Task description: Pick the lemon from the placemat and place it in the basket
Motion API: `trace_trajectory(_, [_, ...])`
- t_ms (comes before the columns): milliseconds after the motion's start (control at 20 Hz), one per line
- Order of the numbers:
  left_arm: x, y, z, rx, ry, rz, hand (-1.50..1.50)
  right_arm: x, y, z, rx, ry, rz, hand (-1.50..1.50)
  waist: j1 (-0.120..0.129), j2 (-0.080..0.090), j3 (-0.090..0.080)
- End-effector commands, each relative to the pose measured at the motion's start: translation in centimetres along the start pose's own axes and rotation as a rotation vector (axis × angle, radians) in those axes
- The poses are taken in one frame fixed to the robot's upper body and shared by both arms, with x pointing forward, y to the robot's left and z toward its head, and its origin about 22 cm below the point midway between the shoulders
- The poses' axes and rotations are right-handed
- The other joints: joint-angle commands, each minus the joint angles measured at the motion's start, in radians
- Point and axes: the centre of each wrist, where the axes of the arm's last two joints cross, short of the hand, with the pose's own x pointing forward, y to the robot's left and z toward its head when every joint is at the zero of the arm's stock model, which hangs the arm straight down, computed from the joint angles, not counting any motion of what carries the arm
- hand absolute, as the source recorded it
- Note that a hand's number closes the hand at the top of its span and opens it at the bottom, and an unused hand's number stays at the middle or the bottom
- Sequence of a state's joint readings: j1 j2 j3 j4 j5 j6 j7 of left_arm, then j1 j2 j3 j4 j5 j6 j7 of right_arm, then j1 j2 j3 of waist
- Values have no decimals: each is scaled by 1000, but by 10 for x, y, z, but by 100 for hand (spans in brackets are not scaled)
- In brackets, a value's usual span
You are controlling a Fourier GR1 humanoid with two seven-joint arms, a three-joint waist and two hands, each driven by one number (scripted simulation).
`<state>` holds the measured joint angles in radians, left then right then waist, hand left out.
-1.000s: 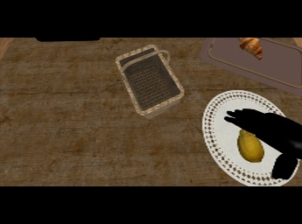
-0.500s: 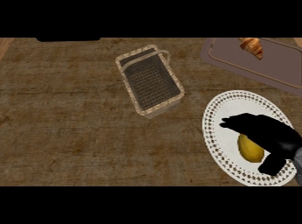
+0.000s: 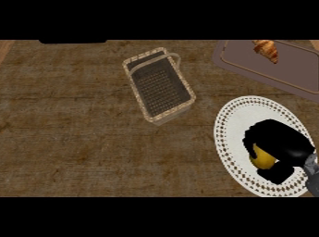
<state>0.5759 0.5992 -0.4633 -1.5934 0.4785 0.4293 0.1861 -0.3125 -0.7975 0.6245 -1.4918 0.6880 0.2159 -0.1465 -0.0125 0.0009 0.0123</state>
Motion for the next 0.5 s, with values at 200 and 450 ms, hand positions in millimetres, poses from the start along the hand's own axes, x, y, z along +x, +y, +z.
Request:
trace_trajectory(200, [85,-9,-26,-58,-330,1,0,54,6,-25,-56,-53,12,150,-45,-11,-18])
trace_trajectory(450, [58,-6,-11,-43,-268,-2,0,156,-11,-53,-130,-138,-11,150,-48,-41,-27])
